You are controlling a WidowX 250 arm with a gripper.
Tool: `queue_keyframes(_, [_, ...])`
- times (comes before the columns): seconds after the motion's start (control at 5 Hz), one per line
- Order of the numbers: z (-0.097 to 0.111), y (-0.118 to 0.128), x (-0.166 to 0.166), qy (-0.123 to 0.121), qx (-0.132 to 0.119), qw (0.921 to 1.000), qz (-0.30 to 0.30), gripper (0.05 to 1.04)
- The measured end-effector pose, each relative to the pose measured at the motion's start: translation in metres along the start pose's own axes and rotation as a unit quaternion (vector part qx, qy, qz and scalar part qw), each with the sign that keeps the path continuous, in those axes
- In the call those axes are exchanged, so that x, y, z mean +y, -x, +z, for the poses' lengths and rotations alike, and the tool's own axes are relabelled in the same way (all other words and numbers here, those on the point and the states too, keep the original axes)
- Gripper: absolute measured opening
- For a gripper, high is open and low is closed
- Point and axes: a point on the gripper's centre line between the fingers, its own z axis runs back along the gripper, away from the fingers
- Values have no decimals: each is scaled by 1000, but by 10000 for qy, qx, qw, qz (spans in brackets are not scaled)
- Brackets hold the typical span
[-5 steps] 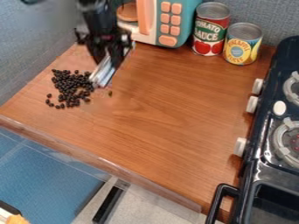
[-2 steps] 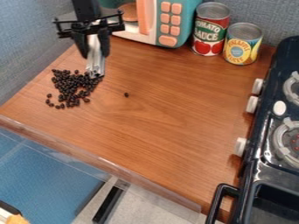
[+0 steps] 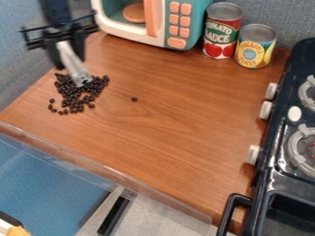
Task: Sweep into pile
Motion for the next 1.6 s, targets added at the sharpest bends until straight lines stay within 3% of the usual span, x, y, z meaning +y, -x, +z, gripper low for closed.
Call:
queue_keyframes(0.2, [-5, -1, 24, -135, 31, 9955, 940, 424])
queue_keyframes(0.6, [-29, -2, 56, -390, -160, 9883, 1467, 424])
queue_keyframes(1.0, [-73, -7, 59, -570, -186, 9868, 1506, 424])
queue_keyframes(1.6, [-85, -7, 57, -648, -160, 9812, 1812, 423])
